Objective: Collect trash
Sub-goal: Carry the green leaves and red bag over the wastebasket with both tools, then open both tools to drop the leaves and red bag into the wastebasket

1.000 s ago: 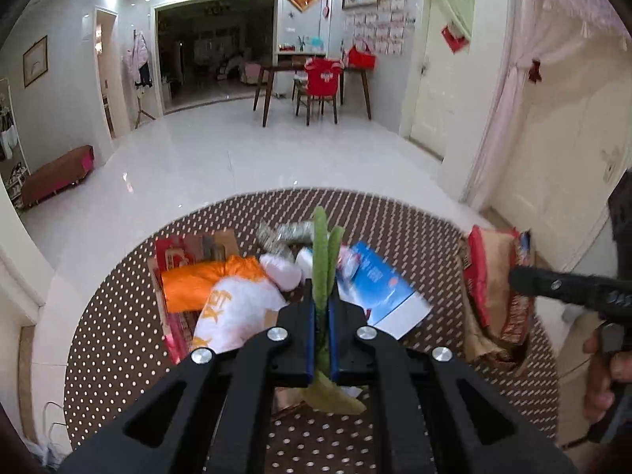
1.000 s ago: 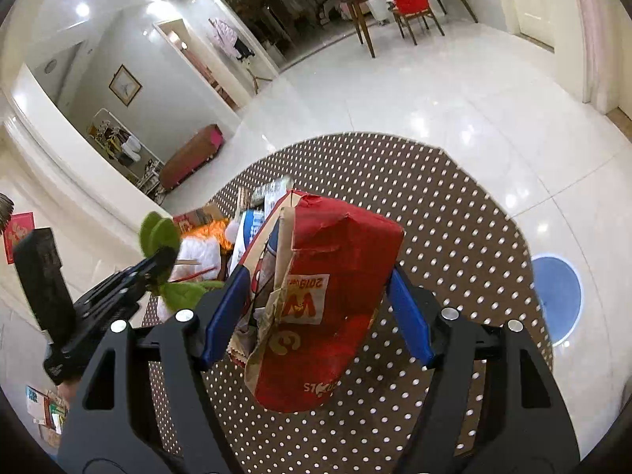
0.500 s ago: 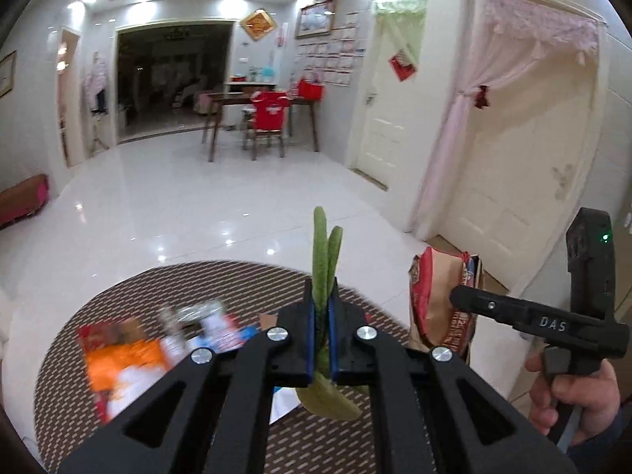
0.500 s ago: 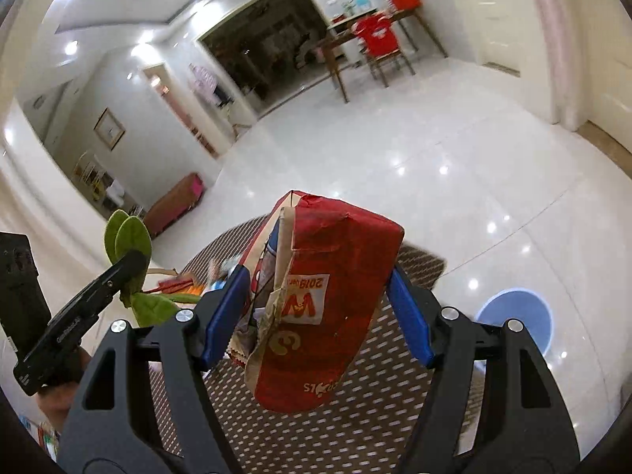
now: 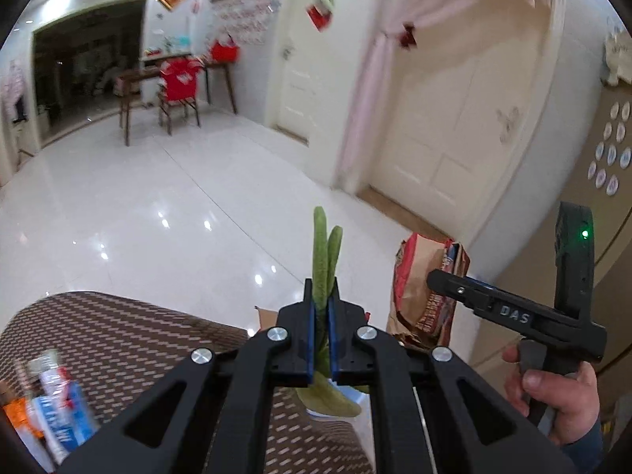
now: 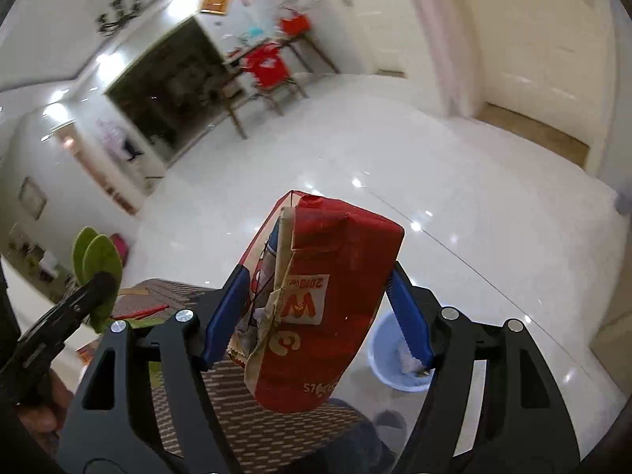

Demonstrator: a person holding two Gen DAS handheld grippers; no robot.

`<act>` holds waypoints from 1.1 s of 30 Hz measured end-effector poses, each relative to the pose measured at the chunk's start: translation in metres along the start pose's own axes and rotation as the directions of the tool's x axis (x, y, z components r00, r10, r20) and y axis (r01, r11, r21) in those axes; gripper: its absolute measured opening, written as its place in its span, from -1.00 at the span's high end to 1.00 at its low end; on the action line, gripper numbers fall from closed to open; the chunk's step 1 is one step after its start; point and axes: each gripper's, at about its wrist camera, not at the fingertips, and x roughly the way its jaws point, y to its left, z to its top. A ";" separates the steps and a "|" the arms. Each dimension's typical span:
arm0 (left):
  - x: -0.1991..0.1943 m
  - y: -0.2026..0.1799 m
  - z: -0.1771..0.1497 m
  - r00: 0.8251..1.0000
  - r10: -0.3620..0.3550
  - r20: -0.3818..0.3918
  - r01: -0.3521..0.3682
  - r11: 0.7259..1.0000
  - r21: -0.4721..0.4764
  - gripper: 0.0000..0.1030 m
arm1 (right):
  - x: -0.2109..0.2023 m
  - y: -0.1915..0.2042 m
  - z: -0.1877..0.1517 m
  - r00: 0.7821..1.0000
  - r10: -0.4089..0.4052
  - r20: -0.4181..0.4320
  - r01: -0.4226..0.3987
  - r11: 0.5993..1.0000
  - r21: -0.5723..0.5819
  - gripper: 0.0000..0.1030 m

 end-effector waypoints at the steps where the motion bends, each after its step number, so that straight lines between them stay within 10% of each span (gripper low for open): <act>1: 0.015 -0.007 -0.001 1.000 -0.004 -0.026 0.005 1.000 0.006 0.89 | 0.008 -0.012 -0.001 1.000 -0.026 -0.016 0.026 1.000 0.011 -0.35; 21: 0.254 -0.038 -0.046 0.884 0.039 -0.466 -0.063 0.997 -0.034 0.84 | 0.150 -0.139 -0.031 0.954 -0.074 -0.291 0.142 0.965 0.221 -0.41; 25: 0.272 -0.034 -0.053 0.861 0.044 -0.506 -0.079 0.996 -0.048 -0.19 | 0.162 -0.149 -0.044 0.941 -0.047 -0.335 0.144 0.952 0.270 -0.80; 33: 0.250 -0.023 -0.050 0.884 0.094 -0.457 -0.124 0.992 -0.035 -0.62 | 0.144 -0.150 -0.054 0.945 -0.109 -0.309 0.198 0.940 0.276 -0.88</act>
